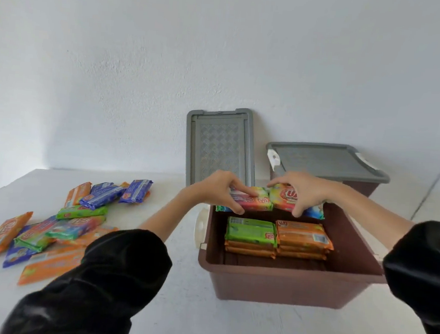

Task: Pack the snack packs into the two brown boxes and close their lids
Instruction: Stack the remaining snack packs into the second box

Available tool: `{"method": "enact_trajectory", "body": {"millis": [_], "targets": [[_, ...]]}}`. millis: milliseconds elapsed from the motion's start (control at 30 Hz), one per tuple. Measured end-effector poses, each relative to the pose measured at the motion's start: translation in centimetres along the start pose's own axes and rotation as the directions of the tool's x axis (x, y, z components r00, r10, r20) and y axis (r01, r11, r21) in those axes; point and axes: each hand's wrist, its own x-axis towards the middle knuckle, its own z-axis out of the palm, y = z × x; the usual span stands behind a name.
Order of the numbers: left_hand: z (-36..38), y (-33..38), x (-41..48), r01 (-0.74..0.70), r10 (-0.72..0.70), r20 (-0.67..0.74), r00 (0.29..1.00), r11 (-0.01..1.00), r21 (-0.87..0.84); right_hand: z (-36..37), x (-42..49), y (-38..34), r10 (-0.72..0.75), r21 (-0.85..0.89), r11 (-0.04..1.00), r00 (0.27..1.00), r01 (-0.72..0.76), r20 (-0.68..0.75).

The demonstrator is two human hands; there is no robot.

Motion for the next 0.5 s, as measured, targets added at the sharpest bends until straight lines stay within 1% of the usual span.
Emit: {"method": "enact_trajectory", "body": {"millis": [100,167,233,367,467,500], "targets": [[2.6,0.9,0.9,-0.031,0.028,0.072,0.997,0.999,0.032,1.6,-1.0,1.1,-0.002,-0.032,0.999,1.0,0.001,-0.012],[3.9,1.0,1.4,-0.036,0.033,0.077,0.996,0.998,0.042,2.6,-1.4,1.7,-0.008,-0.058,0.998,0.999,0.005,-0.05],[4.9,0.7,1.8,-0.04,0.035,0.075,0.997,0.996,0.074,3.7,-1.7,2.0,-0.019,-0.084,0.996,0.998,0.014,-0.058],[6.2,0.3,2.2,-0.071,0.059,0.056,0.997,0.965,0.251,6.6,-1.7,2.7,-0.016,-0.082,0.997,0.999,0.012,-0.045],[6.5,0.8,2.7,-0.147,0.132,0.065,0.989,0.905,0.399,7.6,-1.2,3.2,-0.03,-0.074,0.997,0.997,0.024,-0.077],[6.6,1.1,3.0,-0.177,0.157,0.083,0.984,0.89,0.42,7.4,-1.1,3.3,-0.036,-0.084,0.996,0.996,0.029,-0.085]]}}
